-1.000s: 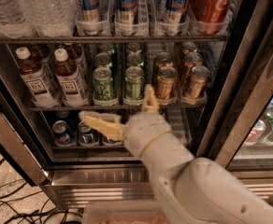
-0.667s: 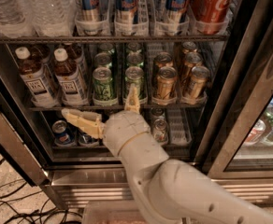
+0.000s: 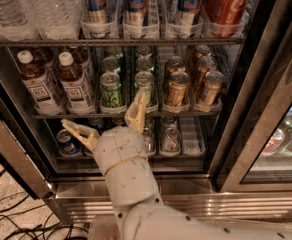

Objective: Pick coke can from top shelf of fridge

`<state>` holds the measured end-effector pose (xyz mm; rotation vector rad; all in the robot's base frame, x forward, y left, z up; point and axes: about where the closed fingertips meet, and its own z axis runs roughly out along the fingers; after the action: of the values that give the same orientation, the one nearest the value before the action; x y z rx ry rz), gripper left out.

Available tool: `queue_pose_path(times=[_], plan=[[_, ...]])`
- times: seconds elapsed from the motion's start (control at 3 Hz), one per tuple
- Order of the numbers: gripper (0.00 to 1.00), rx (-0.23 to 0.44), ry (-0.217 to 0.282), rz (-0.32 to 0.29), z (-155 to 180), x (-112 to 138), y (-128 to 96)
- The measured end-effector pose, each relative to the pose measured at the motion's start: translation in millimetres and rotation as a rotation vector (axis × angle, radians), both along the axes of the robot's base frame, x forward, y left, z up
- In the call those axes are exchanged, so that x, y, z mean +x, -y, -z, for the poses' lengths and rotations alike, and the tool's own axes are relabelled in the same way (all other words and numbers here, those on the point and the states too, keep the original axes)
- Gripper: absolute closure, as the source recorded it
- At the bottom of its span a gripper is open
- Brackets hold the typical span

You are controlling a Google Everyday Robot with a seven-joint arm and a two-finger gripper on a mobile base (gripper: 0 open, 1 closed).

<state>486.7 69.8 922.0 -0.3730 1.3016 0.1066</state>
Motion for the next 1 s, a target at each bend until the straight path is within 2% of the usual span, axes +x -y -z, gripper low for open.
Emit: queue_pose_path(times=[0.33,0.67,1.0], plan=[[0.00,0.011,-0.009,0.180,4.8,-6.9,45.5],[0.00,0.029,-0.005,0.260,3.0,-5.8,65.9],[0.00,0.029,-0.005,0.260,3.0,-5.8,65.9]])
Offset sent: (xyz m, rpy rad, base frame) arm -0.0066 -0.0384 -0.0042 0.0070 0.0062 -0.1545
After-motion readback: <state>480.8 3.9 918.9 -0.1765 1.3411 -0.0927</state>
